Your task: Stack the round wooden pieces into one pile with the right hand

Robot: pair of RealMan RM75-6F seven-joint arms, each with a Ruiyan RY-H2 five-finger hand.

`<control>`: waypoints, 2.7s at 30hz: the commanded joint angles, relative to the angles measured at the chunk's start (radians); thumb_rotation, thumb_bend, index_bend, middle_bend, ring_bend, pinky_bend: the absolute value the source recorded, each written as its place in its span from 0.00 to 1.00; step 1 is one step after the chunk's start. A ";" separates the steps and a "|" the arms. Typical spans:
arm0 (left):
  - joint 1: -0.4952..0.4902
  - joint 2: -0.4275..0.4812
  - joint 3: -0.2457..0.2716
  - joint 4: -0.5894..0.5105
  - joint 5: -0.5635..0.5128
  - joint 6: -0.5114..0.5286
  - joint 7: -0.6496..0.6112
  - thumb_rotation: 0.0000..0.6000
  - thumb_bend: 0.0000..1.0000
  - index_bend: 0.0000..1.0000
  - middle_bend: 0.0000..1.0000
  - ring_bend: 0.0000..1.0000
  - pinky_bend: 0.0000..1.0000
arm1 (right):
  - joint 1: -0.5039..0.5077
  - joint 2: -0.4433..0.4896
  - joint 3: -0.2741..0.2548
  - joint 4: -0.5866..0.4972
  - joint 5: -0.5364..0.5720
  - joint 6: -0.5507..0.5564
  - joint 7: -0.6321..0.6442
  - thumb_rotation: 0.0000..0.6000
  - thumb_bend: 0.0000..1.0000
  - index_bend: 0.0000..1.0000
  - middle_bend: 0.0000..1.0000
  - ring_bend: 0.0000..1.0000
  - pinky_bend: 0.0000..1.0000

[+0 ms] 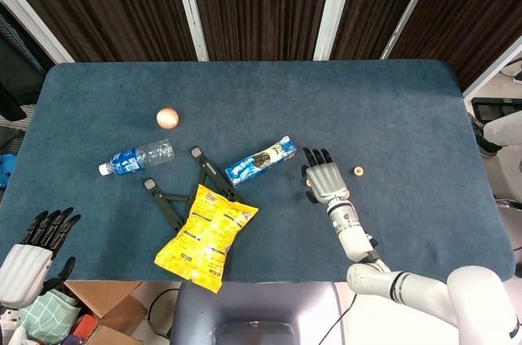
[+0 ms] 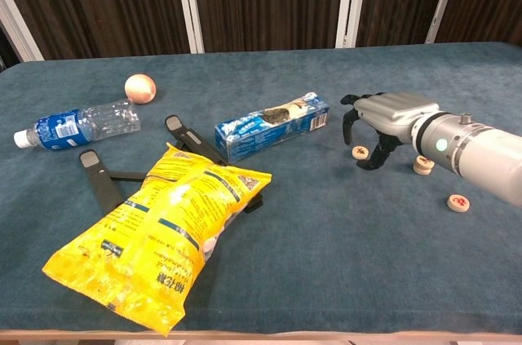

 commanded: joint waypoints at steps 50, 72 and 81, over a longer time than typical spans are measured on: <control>-0.005 -0.007 0.001 -0.002 0.001 -0.014 0.012 1.00 0.48 0.00 0.00 0.00 0.03 | -0.170 0.337 -0.169 -0.310 -0.232 0.137 0.150 1.00 0.50 0.63 0.04 0.00 0.00; -0.006 -0.008 0.001 -0.003 0.001 -0.014 0.014 1.00 0.48 0.00 0.00 0.00 0.03 | -0.156 0.248 -0.127 -0.136 -0.174 0.062 0.143 1.00 0.50 0.62 0.04 0.00 0.00; -0.006 -0.008 0.002 -0.004 0.000 -0.016 0.017 1.00 0.48 0.00 0.00 0.00 0.03 | -0.152 0.233 -0.125 -0.121 -0.168 0.044 0.135 1.00 0.50 0.60 0.04 0.00 0.00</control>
